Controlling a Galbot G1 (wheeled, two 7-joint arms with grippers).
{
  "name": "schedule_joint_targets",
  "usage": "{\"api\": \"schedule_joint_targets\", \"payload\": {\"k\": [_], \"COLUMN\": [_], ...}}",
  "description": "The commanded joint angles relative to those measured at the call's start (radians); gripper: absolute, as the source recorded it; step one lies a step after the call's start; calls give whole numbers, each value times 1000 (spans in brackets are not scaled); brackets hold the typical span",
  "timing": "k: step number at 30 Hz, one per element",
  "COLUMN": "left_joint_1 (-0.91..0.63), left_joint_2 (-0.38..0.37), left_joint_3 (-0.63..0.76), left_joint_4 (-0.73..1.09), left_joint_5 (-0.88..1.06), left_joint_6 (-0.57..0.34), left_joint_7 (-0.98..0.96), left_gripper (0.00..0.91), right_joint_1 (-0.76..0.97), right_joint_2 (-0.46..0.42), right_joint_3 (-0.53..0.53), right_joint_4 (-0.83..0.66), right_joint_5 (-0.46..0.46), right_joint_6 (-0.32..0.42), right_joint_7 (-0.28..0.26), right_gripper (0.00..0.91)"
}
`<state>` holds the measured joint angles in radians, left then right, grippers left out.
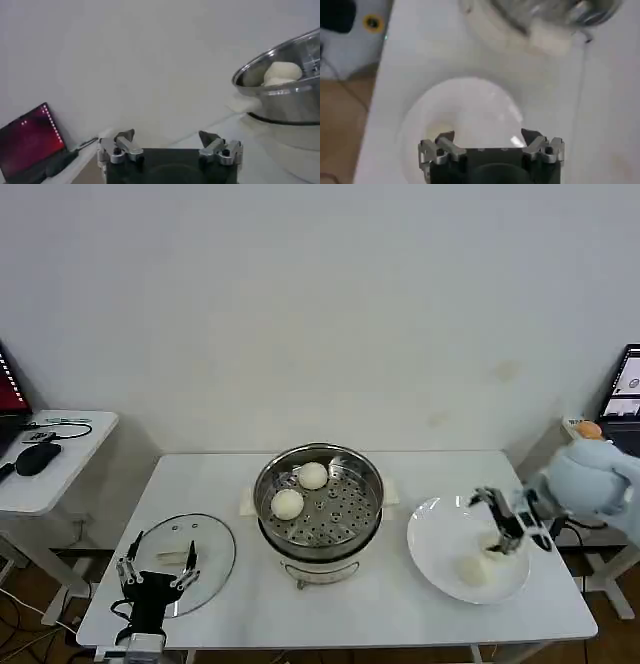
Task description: Take steamed baozi put them in steamer then cover it.
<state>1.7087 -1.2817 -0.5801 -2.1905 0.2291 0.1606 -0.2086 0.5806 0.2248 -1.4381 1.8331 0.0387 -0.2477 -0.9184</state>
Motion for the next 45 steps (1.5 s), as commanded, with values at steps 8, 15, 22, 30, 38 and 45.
{"api": "schedule_joint_targets", "payload": {"k": [8, 15, 22, 30, 38, 45], "left_joint_1": [2, 10, 9, 8, 7, 6], "left_joint_2": [-2, -4, -7, -7, -8, -7], "left_joint_3": [3, -6, -8, -17, -20, -20], "left_joint_4": [9, 9, 12, 20, 27, 30], "left_joint_5": [20, 25, 25, 23, 22, 22], "left_joint_6": [2, 3, 2, 1, 1, 1], "left_joint_7": [1, 1, 0, 0, 0, -1], "left_gripper": [907, 907, 907, 907, 907, 907], "right_joint_1": [-813, -842, -821, -816, -791, -793], "right_joint_2": [-21, 73, 119, 200, 232, 245], "right_joint_3": [681, 709, 671, 666, 634, 630], "right_joint_4": [-69, -130, -184, -272, -316, -335], "right_joint_5": [-172, -180, -183, -181, -178, -169], "right_joint_6": [29, 6, 5, -3, -21, -28], "right_joint_7": [18, 24, 29, 38, 32, 27], "right_gripper": [907, 907, 907, 907, 856, 766]}}
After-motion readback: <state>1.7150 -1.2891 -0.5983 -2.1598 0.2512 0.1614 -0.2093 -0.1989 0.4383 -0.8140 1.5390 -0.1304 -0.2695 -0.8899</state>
